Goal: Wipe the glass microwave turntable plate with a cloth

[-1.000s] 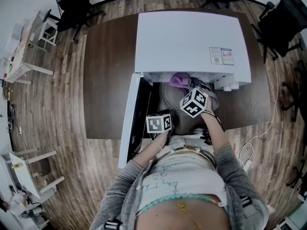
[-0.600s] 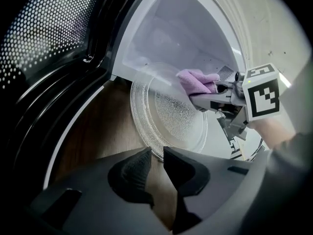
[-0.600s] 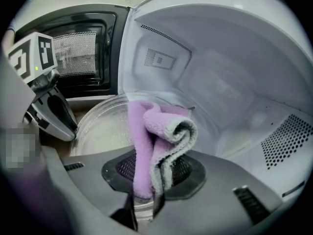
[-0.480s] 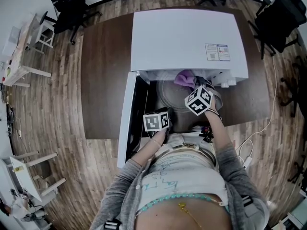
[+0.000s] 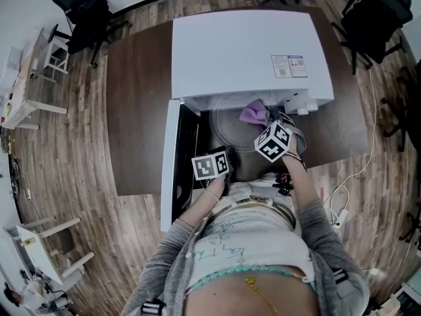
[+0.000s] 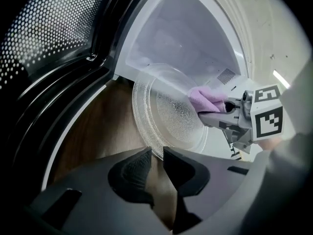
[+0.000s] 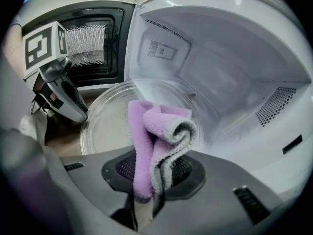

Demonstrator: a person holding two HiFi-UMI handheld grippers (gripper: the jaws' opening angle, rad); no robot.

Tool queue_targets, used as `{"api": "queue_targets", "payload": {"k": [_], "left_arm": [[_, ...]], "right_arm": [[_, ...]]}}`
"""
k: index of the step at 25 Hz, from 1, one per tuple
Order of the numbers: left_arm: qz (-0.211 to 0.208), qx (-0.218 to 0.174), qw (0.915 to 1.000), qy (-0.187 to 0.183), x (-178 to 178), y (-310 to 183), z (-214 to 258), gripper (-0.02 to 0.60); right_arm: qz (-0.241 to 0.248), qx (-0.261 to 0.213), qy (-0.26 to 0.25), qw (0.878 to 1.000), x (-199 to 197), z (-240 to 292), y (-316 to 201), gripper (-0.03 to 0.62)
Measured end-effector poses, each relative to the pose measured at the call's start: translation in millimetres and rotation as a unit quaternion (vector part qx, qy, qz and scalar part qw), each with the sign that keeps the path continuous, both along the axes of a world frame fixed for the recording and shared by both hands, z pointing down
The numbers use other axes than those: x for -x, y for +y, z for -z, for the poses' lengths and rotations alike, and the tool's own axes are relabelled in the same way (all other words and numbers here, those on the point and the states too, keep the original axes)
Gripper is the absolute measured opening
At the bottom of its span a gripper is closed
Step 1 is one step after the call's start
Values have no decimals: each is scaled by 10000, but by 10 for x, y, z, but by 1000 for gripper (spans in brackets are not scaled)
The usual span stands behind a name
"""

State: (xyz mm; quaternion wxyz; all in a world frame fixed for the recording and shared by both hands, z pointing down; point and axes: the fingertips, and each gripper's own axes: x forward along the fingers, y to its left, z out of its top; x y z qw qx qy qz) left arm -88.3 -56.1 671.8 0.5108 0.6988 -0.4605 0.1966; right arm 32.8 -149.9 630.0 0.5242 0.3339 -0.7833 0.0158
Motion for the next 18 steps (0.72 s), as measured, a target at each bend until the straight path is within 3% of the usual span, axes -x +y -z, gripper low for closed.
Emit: {"api": "queue_targets", "payload": {"k": [18], "left_arm": [[71,-80,9999,55,10,4,3,86]], "right_arm": [[472,437,310,9974,95,-186,507,114]]}}
